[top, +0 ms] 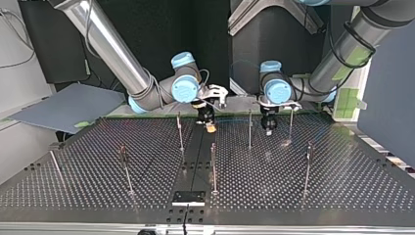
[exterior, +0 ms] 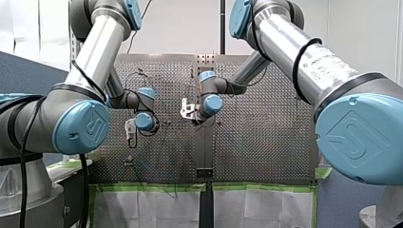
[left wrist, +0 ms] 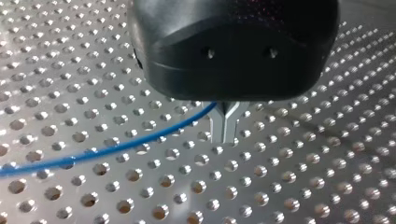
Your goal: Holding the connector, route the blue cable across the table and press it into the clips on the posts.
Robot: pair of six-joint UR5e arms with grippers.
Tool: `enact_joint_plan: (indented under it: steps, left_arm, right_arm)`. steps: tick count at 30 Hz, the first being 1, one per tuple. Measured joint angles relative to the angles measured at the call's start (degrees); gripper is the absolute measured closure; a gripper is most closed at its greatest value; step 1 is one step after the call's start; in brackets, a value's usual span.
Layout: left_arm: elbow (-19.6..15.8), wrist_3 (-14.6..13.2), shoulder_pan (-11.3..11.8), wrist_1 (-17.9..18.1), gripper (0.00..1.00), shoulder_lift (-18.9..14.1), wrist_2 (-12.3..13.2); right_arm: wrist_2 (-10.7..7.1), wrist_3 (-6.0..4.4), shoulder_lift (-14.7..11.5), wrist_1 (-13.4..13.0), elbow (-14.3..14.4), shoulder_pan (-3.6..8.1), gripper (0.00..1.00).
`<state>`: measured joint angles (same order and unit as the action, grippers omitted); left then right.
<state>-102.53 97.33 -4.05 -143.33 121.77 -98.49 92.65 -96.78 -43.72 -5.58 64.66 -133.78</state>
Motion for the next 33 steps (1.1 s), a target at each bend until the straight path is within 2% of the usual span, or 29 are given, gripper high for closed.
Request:
enact_joint_plan:
  steps: [1, 2, 3, 5, 6, 7, 8, 9, 11, 16, 26, 33]
  left_arm:
    - [0.2, 0.0, 0.1, 0.0, 1.0, 0.0, 0.0]
    - [0.4, 0.0, 0.1, -0.2, 0.93, 0.0, 0.1]
    - [0.4, 0.0, 0.2, -0.3, 0.93, 0.0, 0.2]
    - [0.5, -0.1, 0.2, -0.7, 0.68, 0.0, 0.4]
    - [0.5, -0.2, 0.2, -0.9, 0.68, 0.1, 0.4]
    - [0.5, -0.3, 0.2, -1.2, 0.41, 0.1, 0.4]
    - [0.5, -0.4, 0.2, -1.6, 0.27, 0.1, 0.4]
    - [0.5, -0.6, 0.2, -2.0, 0.27, 0.1, 0.4]
    - [0.6, -1.2, 0.2, -2.9, 0.0, 0.1, 0.1]
    - [0.6, -2.2, 0.2, -5.2, 0.0, 0.1, -0.3]
    - [0.5, -2.3, 0.1, -10.0, 0.0, 0.0, -0.4]
    - [-1.5, -0.3, -0.8, -8.7, 0.0, -2.0, -0.4]
  right_arm:
    - [0.0, 0.0, 0.0, 0.0, 0.0, 0.1, 1.0]
    - [-0.01, 0.0, 0.0, 0.0, 0.0, 0.21, 1.0]
    - [-0.01, 0.0, 0.0, 0.0, 0.0, 0.28, 1.0]
    - [0.0, 0.0, 0.0, 0.0, 0.0, 0.43, 1.0]
    - [0.0, 0.01, 0.0, 0.0, 0.0, 0.47, 1.0]
    - [0.0, 0.03, 0.0, 0.0, 0.0, 0.51, 1.0]
    - [0.0, 0.04, 0.0, -0.1, 0.0, 0.56, 1.0]
    - [-0.01, 0.05, 0.0, -0.1, 0.0, 0.59, 1.0]
    - [-0.01, 0.04, 0.0, -0.1, 0.0, 0.6, 1.0]
    - [-0.06, 0.01, 0.0, -0.1, 0.0, 0.62, 1.0]
    - [-0.09, 0.01, 0.0, 0.0, 0.0, 0.65, 1.0]
    - [-0.09, 0.01, 0.0, 0.0, 0.0, 0.72, 1.0]
